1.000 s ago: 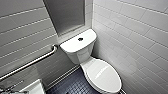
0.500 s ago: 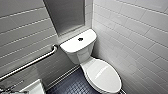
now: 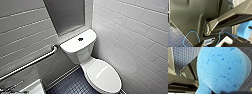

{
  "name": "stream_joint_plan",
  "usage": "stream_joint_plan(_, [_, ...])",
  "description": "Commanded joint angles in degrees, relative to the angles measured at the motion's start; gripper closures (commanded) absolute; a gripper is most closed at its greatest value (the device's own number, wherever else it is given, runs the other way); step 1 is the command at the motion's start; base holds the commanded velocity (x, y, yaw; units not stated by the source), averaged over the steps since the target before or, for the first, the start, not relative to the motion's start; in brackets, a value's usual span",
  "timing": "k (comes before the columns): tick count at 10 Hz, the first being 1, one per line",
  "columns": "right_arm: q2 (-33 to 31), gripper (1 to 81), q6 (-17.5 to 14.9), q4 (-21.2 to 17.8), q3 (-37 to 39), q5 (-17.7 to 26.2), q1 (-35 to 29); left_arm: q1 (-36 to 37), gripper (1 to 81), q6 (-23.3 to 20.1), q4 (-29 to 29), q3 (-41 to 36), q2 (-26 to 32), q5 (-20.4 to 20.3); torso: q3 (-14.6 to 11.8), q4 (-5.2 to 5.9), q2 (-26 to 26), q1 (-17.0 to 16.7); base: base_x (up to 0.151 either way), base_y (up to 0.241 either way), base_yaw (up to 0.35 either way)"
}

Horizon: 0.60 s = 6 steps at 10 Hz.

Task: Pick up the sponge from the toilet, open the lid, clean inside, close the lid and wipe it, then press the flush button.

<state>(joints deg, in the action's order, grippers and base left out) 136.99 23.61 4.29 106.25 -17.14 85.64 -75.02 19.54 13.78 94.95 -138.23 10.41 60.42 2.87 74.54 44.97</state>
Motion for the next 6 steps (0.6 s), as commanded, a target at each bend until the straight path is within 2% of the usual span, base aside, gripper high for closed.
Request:
stream_joint_plan(1, [-12.85,81.1,0.47,-0.6,-13.89,-2.37,-1.11,-3.34,1.0,-2.48,2.75,3.64,-3.71,4.26,0.0,0.0,0.0,0.0,0.0,0.0,0.0])
stream_joint_plan(4, [-20.49,81.1,0.38,-0.51,-23.37,-2.38,-9.19,-5.27,1.0,-4.07,2.75,11.65,-8.82,4.35,0.0,0.0,0.0,0.0,0.0,0.0,0.0])
stream_joint_plan(5, [-21.55,81.1,0.38,-0.43,-25.04,-1.25,-13.4,-5.79,1.0,-4.51,2.75,14.36,-10.39,4.18,0.0,0.0,0.0,0.0,0.0,0.0,0.0])
stream_joint_plan(6, [-21.73,81.1,0.38,-0.51,-26.28,2.28,-17.98,-6.24,1.0,-4.51,2.84,16.23,-11.64,4.18,0.0,0.0,0.0,0.0,0.0,0.0,0.0])
